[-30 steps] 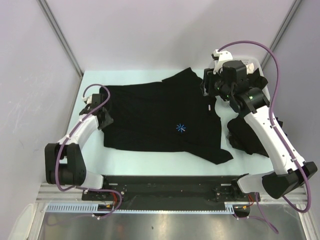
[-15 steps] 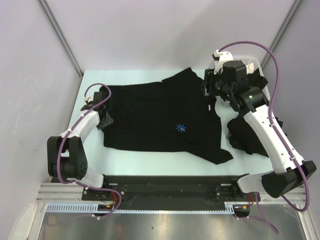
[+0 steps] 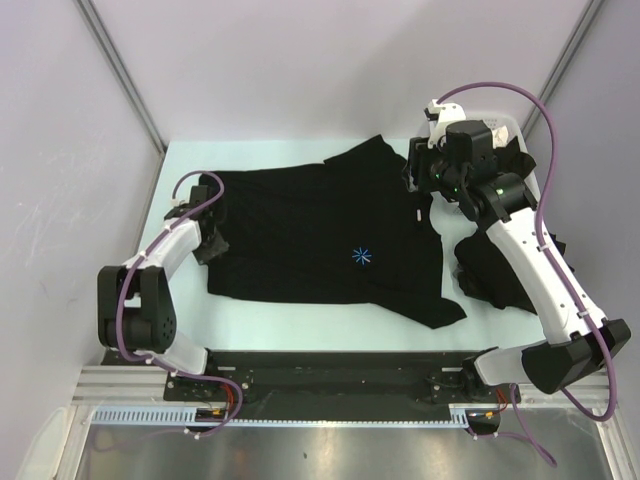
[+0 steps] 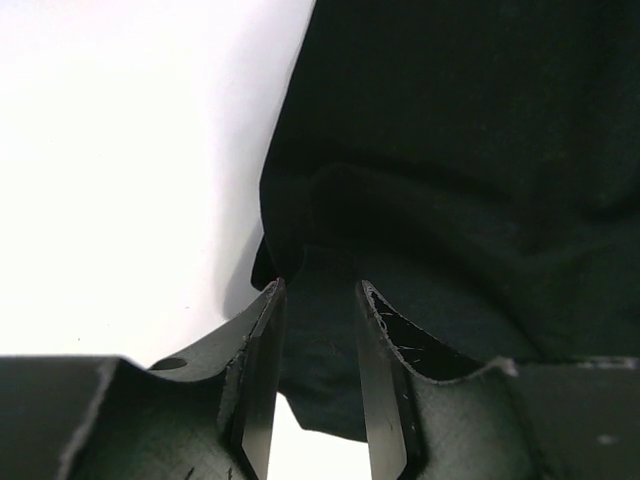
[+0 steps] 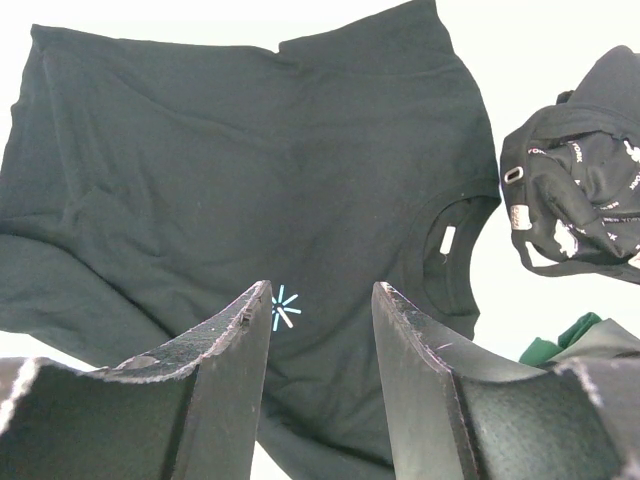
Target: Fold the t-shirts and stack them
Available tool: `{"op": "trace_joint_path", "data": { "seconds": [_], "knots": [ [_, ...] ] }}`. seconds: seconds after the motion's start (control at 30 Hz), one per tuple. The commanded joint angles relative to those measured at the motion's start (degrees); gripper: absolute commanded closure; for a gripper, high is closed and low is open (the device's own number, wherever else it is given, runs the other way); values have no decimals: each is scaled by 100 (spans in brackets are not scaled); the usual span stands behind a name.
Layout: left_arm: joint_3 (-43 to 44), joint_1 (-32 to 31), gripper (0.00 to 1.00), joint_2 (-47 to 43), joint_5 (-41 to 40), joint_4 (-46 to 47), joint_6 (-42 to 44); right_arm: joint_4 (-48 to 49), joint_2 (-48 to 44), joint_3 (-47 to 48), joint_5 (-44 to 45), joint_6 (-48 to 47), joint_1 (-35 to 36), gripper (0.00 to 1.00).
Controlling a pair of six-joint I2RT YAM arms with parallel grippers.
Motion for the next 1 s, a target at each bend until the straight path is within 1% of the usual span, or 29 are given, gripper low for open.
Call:
{"op": "trace_joint_path", "data": {
  "seconds": [0.0,0.17,0.27,0.3,0.47,0.5,0.57,0.6,0.83,0.87,0.93,0.97],
  "knots": [
    [162,-18,62,67,123,-59,-131,103,-59,25,-37,-27,-20,50],
    [144,-18,67,50,115,-41,-113,86,-103,-10,-2,-27,-20,50],
    [144,-18,72,59,124,-50,-87,68,-120,-37,-11,-27,-20,50],
    [127,-18,76,50,124,-41,-87,77,-129,-45,-11,-27,-20,50],
    [47,-18,88,24,106,3,-17,68,-156,-80,-10,-36,-28,50],
    [39,-18,92,24,106,11,-8,68,-164,-80,-2,-27,-28,50],
    [30,-18,95,15,115,20,19,68,-191,-98,-2,-27,-20,50],
    [30,-18,100,15,106,20,27,59,-191,-107,-2,-27,-28,50],
    [153,-18,100,-169,80,-85,54,59,-226,-124,-2,-18,-28,50],
    [179,-18,97,-179,-42,-120,63,51,-226,-133,-2,-27,-28,50],
    [205,-18,87,-126,-96,-164,132,77,-235,-133,-10,-36,-28,50],
    [223,-18,76,-91,-79,-173,168,77,-226,-124,-19,-36,-28,50]
  ]
}}
